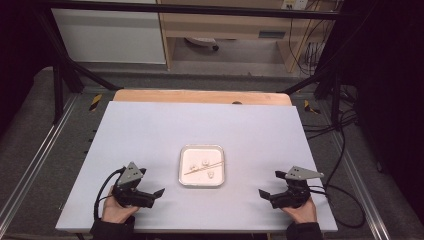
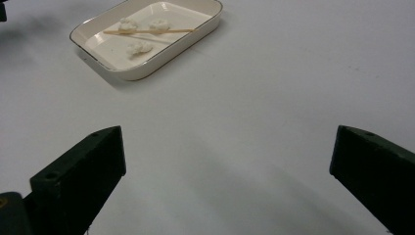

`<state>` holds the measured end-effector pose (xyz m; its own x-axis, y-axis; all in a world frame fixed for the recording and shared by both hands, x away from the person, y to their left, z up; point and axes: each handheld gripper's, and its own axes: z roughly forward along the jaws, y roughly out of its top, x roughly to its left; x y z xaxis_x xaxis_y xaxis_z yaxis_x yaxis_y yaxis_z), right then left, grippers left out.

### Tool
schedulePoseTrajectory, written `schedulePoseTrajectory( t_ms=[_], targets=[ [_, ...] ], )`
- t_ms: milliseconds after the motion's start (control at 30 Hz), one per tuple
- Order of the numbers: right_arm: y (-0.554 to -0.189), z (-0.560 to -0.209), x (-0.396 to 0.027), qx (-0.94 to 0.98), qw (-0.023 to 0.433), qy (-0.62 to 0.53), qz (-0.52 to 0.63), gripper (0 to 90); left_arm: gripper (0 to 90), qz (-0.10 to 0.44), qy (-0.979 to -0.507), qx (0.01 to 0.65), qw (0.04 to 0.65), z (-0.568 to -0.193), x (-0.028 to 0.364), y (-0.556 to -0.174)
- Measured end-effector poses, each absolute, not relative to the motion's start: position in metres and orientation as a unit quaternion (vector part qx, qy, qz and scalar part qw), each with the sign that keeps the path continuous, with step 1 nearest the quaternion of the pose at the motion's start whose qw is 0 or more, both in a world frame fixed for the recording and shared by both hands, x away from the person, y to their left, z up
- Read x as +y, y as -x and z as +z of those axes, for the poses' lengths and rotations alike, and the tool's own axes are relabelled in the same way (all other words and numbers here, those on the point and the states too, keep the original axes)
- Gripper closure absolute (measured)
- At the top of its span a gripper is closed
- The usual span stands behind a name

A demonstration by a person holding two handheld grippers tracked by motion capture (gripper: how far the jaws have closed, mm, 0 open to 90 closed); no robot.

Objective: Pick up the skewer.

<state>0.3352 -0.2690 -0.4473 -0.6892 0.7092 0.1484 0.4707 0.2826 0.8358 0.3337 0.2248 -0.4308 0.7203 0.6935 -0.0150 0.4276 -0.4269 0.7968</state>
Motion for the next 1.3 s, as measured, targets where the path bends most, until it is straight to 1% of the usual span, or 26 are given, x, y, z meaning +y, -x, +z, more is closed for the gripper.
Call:
schedulePoseTrajectory(
  t_ms=[200,767,1033,1133,1167,1267,1300],
  targets=[
    [-0.336,-0.448,-0.268,0.793,0.127,-0.372,0.464,0.8,3.6,0.148,-0.833,0.330,0.419,-0.429,0.218,-0.337],
    [-0.336,-0.449,-0.268,0.796,0.126,-0.370,0.462,0.8,6.3,0.163,-0.852,0.290,0.405,-0.405,0.184,-0.350],
    [-0.336,-0.449,-0.268,0.798,0.127,-0.369,0.460,0.9,12.1,0.164,-0.866,0.271,0.386,-0.399,0.163,-0.359],
    [-0.336,-0.449,-0.268,0.798,0.128,-0.369,0.459,0.9,16.5,0.162,-0.870,0.270,0.380,-0.400,0.156,-0.364],
    [-0.336,-0.449,-0.268,0.798,0.128,-0.369,0.459,0.9,16.5,0.161,-0.871,0.269,0.378,-0.401,0.154,-0.366],
    [-0.336,-0.449,-0.267,0.798,0.127,-0.370,0.459,1.0,23.6,0.154,-0.875,0.267,0.373,-0.404,0.149,-0.371],
    [-0.336,-0.449,-0.267,0.798,0.127,-0.370,0.459,1.0,23.6,0.153,-0.877,0.266,0.370,-0.405,0.147,-0.372]
  ],
)
